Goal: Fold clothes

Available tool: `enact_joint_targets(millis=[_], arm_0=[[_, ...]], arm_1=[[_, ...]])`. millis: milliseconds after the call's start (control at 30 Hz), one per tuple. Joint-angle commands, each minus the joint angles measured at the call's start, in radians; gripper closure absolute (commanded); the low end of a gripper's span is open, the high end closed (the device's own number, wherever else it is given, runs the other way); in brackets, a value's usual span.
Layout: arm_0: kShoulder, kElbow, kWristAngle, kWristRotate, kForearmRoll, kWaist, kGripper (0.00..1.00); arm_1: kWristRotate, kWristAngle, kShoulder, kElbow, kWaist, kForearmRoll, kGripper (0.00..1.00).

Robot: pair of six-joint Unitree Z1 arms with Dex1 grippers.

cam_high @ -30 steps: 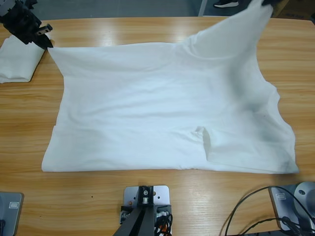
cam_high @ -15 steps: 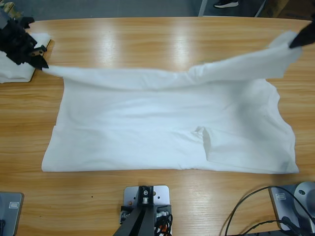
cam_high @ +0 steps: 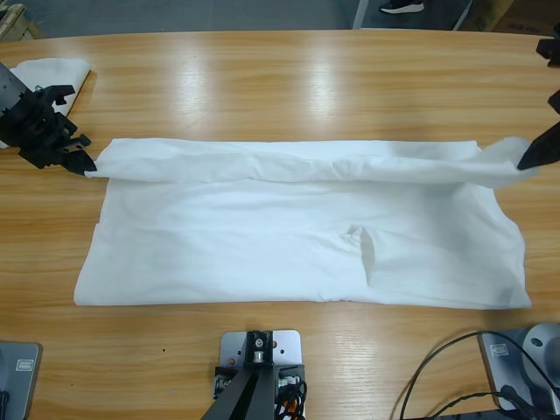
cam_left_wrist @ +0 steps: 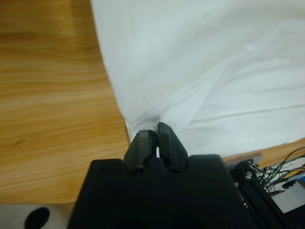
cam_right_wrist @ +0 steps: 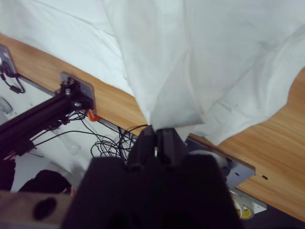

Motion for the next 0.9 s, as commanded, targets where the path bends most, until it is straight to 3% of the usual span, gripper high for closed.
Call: enact_joint_targets(millis=[33,167,900], arm_0=[[-0.02,0.057,-0.013,-0.004,-0.015,-0.022,1.0],[-0.029,0.082,-0.012,0.005,-0.015,-0.01,1.0],[0.069,0.206,-0.023,0.01,-0.127,0.002,1.0]], arm_1=[[-0.024,-0.033,-0.004,0.035,-0.016,-0.003,1.0],[-0.052,-0.066,-0.005,0.025,-0.066,0.02,1.0],[-0.06,-0.112,0.078,0.173,-0.066,-0.053,1.0]])
